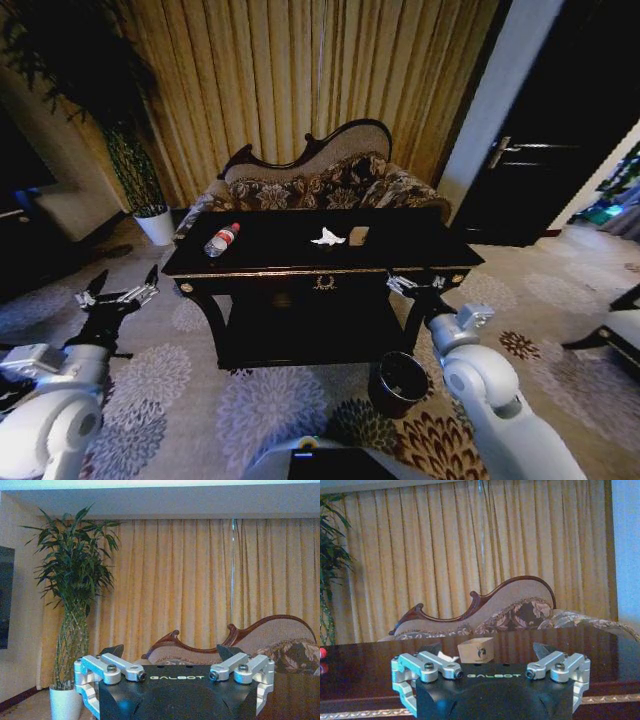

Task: Move to the front of the table and place the trash on the table into the trash bin.

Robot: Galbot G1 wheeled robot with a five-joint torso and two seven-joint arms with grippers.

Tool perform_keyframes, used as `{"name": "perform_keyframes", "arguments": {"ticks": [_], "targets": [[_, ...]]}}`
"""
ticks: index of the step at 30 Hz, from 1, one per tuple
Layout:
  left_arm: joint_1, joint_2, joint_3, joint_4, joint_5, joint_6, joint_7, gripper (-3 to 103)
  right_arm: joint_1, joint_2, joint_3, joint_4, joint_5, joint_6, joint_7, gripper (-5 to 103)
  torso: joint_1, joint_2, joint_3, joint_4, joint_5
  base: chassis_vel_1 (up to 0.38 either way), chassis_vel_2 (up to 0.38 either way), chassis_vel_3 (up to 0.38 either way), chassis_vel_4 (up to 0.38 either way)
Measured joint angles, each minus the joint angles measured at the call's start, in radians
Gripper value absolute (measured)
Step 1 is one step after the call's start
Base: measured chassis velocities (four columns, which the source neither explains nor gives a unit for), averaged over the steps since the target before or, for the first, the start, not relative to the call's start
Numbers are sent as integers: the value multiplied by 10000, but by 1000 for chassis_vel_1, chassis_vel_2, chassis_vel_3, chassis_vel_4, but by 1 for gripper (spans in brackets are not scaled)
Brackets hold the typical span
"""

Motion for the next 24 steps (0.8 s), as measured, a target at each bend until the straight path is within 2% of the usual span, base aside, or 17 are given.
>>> {"name": "perform_keyframes", "arguments": {"ticks": [24], "targets": [[75,-57,-39,-208,-6,0,1,100,-24,-106,-225,-11,-272,58,13,100,7,-5,4,0,0,-150,150,155,-143]]}}
